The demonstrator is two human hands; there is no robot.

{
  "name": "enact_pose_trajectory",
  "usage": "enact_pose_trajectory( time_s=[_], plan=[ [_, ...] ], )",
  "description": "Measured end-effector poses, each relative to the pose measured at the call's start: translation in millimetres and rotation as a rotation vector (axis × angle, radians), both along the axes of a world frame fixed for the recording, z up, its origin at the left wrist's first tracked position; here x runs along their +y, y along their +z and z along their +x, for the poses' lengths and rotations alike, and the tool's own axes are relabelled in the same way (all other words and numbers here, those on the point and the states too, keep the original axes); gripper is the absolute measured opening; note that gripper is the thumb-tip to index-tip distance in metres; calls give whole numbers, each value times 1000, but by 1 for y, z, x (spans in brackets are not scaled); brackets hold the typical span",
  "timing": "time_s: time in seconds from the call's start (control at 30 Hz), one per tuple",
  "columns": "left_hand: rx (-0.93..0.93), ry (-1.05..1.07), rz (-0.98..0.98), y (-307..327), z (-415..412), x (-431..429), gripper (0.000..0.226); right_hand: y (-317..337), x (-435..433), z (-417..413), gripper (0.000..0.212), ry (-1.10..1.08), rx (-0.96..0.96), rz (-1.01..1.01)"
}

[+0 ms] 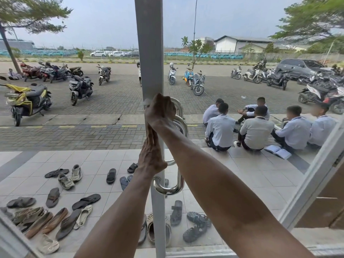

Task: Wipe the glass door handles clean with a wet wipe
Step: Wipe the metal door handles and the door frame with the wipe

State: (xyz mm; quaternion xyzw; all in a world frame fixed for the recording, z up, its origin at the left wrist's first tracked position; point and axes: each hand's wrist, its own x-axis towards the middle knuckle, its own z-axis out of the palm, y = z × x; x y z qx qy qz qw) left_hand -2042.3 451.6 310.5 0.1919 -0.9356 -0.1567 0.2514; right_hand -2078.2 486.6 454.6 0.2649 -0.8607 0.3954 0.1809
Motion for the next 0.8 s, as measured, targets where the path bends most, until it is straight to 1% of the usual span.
enact_pose_trajectory(
  time_s=[0.1, 0.17, 0.2, 0.27, 0.3, 0.4, 0.47, 0.6, 0.8],
  plan=[
    [-21, 2, -31, -5, -2, 0, 133, 3, 5, 0, 17, 21, -14, 57],
    [-26, 13, -41, -8, -3, -1, 135, 4, 7, -3, 12, 56, 40, 148],
    [-10, 12, -36, -9, -4, -1, 136, 4, 8, -4, 14, 72, 76, 165],
    [7, 15, -27, -8, -4, -1, 138, 4, 8, -6, 33, 84, 145, 175],
    [12, 11, -26, -9, -4, -1, 137, 4, 8, -6, 35, 84, 184, 163],
    [-3, 9, -13, -8, -4, 1, 134, 0, 9, -2, 15, 92, 267, 192],
    [12, 13, -5, -7, -4, 1, 132, -2, 7, 0, 14, 98, 294, 204],
    [20, 8, 3, -6, -3, 3, 129, -5, 6, -1, 23, 107, 291, 155],
    [37, 22, 20, -10, -7, 1, 133, -3, -2, -4, 12, 65, 304, 163]
  ],
)
